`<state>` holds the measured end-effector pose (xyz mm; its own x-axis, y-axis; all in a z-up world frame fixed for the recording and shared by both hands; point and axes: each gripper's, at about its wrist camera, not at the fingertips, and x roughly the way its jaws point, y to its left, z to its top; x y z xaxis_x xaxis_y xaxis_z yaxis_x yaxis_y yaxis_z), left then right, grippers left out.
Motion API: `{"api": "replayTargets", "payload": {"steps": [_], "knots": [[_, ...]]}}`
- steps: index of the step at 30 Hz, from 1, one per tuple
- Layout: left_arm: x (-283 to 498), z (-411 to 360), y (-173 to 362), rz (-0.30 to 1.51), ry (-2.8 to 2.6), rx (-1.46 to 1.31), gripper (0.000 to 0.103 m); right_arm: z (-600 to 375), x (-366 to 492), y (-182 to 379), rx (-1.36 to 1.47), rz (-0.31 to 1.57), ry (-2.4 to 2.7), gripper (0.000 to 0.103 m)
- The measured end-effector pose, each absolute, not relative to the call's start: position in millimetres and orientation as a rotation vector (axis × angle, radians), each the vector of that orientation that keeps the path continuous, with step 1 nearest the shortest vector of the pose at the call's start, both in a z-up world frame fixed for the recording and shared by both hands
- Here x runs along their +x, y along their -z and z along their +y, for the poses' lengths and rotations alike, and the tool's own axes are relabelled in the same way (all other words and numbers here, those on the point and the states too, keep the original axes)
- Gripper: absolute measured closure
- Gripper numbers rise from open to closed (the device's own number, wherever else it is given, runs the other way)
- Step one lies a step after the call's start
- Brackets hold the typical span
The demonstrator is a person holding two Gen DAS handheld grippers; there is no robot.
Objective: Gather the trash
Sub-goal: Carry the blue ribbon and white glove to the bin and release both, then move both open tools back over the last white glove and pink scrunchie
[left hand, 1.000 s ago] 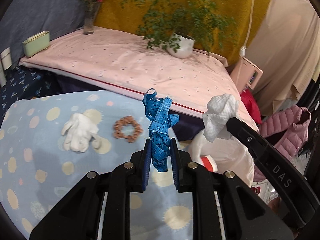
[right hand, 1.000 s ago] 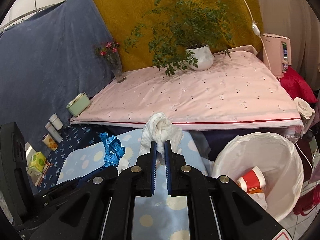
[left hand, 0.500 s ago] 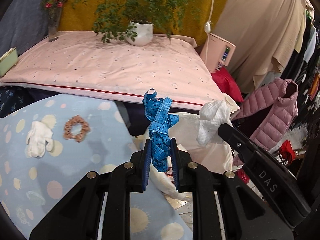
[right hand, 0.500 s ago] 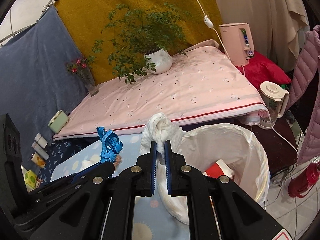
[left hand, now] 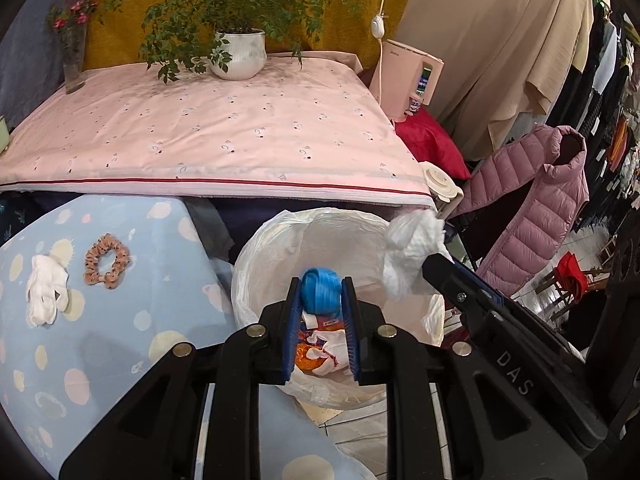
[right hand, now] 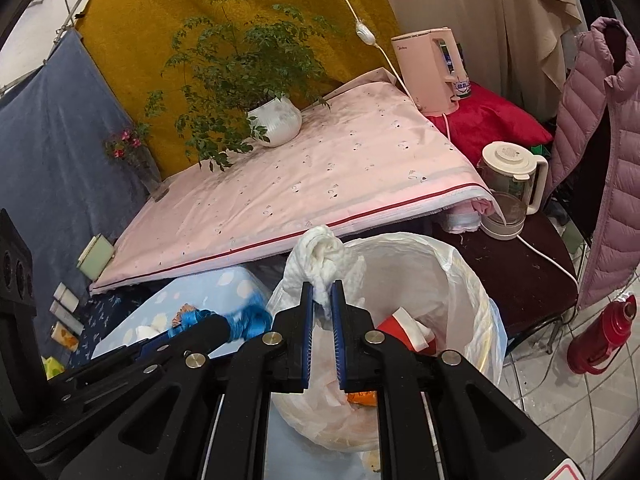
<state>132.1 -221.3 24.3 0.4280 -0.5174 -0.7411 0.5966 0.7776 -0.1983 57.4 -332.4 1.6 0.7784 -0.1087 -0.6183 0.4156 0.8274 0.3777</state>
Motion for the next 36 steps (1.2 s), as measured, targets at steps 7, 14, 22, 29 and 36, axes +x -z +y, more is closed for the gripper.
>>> {"api": "replayTargets", "payload": {"steps": [7,14,22,29,36], "knots": [[136.6,-217.7,-23.5,0.878,0.654,0.095,0.060,-338.2,53.4,-1.9,0.547,0.609,0.318,0.068],[139.8,-210.1,-22.2,0.883,0.637,0.087,0.060,-333.0,56.5,-1.4,0.535,0.617,0.311,0.064],[143.7,-194.8,-22.0,0.887,0.616,0.063,0.060,-322.0,61.2,-2.9,0.520,0.625,0.298,0.062],[149.0,-175.2,-20.4,0.894,0.586,0.034,0.059,-305.8,67.2,-4.8,0.500,0.633,0.277,0.059],[156.0,-150.7,-17.1,0.899,0.541,-0.004,0.052,-288.7,73.4,-5.3,0.479,0.643,0.261,0.056]]}}
